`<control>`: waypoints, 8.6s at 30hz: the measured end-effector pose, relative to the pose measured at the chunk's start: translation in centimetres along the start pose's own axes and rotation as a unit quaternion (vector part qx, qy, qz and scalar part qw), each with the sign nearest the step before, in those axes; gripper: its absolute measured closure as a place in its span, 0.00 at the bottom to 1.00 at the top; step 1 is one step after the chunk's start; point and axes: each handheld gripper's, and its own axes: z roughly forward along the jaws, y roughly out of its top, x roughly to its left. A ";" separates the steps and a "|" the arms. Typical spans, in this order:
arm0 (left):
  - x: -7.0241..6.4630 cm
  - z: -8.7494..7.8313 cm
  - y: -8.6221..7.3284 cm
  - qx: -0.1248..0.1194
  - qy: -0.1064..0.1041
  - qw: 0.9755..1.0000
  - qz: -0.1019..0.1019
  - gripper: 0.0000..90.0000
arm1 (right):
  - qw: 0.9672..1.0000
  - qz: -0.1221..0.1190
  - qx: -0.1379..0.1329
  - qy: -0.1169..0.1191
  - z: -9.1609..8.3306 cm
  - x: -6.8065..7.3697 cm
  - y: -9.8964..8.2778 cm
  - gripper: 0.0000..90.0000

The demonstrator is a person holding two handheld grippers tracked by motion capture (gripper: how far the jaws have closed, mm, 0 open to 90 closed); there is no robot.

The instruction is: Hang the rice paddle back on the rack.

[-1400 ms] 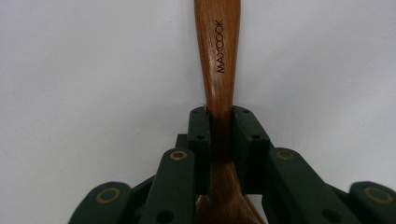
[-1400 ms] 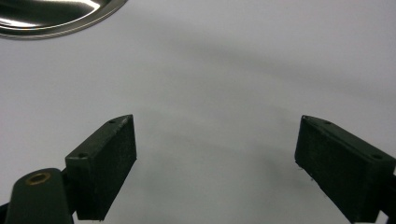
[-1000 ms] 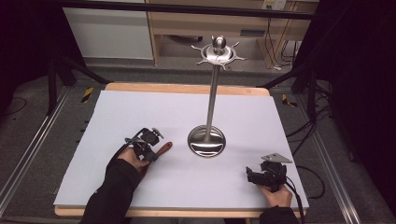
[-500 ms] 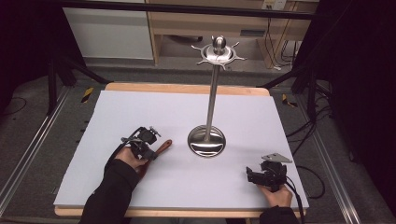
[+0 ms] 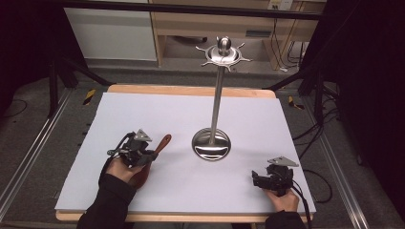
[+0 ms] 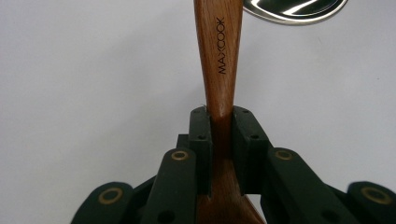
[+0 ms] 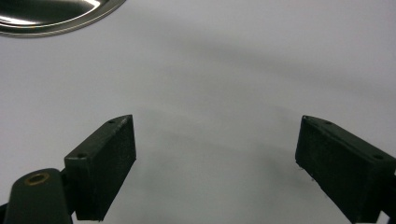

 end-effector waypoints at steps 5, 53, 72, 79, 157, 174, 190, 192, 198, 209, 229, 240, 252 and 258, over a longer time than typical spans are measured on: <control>0.1 -0.8 -0.6 -0.020 -0.001 1.000 -0.005 0.87 | 1.000 0.000 0.001 0.000 0.0 0.0 0.0 0.14; -1.0 -7.0 0.6 -0.247 0.028 0.969 -0.014 0.87 | 1.000 -0.002 -0.012 -0.002 -0.2 0.2 0.3 0.14; -2.3 -7.4 4.3 -0.276 0.008 0.961 -0.001 0.87 | 1.000 0.002 -0.016 0.000 -0.2 0.3 0.3 0.14; -3.0 -7.9 5.8 -0.287 0.007 0.958 0.009 0.87 | 1.000 0.002 -0.016 0.000 -0.2 0.4 0.3 0.14; -6.2 -11.7 14.2 -0.350 -0.009 0.935 0.051 0.87 | 1.000 0.003 -0.021 -0.001 -0.1 0.3 0.4 0.14; -6.7 -11.2 15.5 -0.337 -0.003 0.940 0.058 0.87 | 1.000 0.003 -0.022 -0.001 -0.2 0.4 0.4 0.14; -6.6 -10.0 16.6 -0.340 -0.019 0.939 0.049 0.87 | 1.000 0.002 -0.021 0.001 -0.2 0.4 0.4 0.14; -6.6 -9.8 16.7 -0.340 -0.020 0.939 0.048 0.86 | 1.000 0.003 -0.021 0.001 -0.2 0.4 0.4 0.14; -6.9 -9.2 17.0 -0.339 -0.006 0.939 0.051 0.86 | 1.000 0.002 -0.021 0.001 -0.2 0.4 0.4 0.14; -6.9 -8.5 17.4 -0.340 0.010 0.939 0.056 0.82 | 1.000 0.003 -0.020 0.002 -0.2 0.4 0.4 0.14; -5.8 -7.2 14.9 -0.326 0.028 0.944 0.045 0.55 | 1.000 0.002 -0.020 -0.001 -0.2 0.4 0.4 0.14; -4.8 -5.3 9.9 -0.284 0.019 0.958 0.032 0.46 | 1.000 -0.002 -0.019 -0.006 -0.1 0.3 0.3 0.13; -3.1 -2.9 4.4 -0.238 0.027 0.971 0.015 0.42 | 1.000 0.011 -0.021 -0.014 -0.2 -0.1 0.2 0.13; -2.2 -2.2 1.9 -0.217 0.038 0.975 0.010 0.41 | 1.000 0.014 -0.019 -0.021 -0.1 -0.4 0.1 0.13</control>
